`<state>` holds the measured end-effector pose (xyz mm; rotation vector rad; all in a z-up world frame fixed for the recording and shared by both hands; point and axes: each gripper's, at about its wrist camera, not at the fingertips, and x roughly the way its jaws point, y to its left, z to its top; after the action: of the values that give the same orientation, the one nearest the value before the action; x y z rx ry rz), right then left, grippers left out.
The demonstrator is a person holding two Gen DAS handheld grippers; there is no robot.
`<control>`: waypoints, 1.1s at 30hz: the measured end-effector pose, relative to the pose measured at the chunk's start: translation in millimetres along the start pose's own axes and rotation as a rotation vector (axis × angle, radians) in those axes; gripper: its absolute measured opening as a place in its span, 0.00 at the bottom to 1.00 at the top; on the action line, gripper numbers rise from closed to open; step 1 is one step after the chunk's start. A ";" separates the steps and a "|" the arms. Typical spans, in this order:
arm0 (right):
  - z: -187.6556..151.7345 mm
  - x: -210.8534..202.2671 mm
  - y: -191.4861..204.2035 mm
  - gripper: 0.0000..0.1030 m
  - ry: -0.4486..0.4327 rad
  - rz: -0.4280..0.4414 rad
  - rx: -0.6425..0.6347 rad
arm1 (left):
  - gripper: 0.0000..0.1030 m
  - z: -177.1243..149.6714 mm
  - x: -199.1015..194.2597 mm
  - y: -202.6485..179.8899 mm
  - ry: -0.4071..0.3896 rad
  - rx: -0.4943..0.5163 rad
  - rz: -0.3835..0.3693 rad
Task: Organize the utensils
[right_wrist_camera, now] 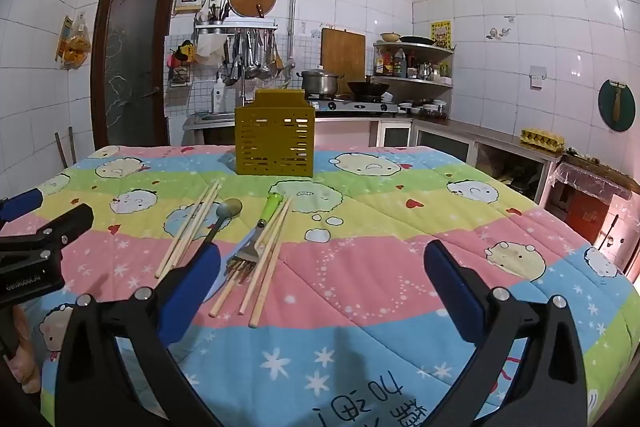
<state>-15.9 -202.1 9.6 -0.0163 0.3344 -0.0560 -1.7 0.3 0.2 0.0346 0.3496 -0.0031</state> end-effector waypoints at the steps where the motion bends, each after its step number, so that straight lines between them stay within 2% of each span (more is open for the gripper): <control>1: -0.1 -0.1 -0.1 0.96 -0.003 0.000 0.001 | 0.95 -0.3 -0.8 0.6 0.000 -0.004 -0.001; 7: -0.8 0.2 -0.4 0.96 -0.005 0.000 0.001 | 0.95 -0.3 0.5 3.1 0.017 -0.001 -0.004; 33: 0.0 -0.8 -2.1 0.96 -0.009 -0.012 0.009 | 0.95 1.6 -1.0 -3.3 0.004 0.007 -0.009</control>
<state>-16.7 -204.2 9.9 -0.0098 0.3249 -0.0692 -2.1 -3.1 1.9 0.0398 0.3540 -0.0133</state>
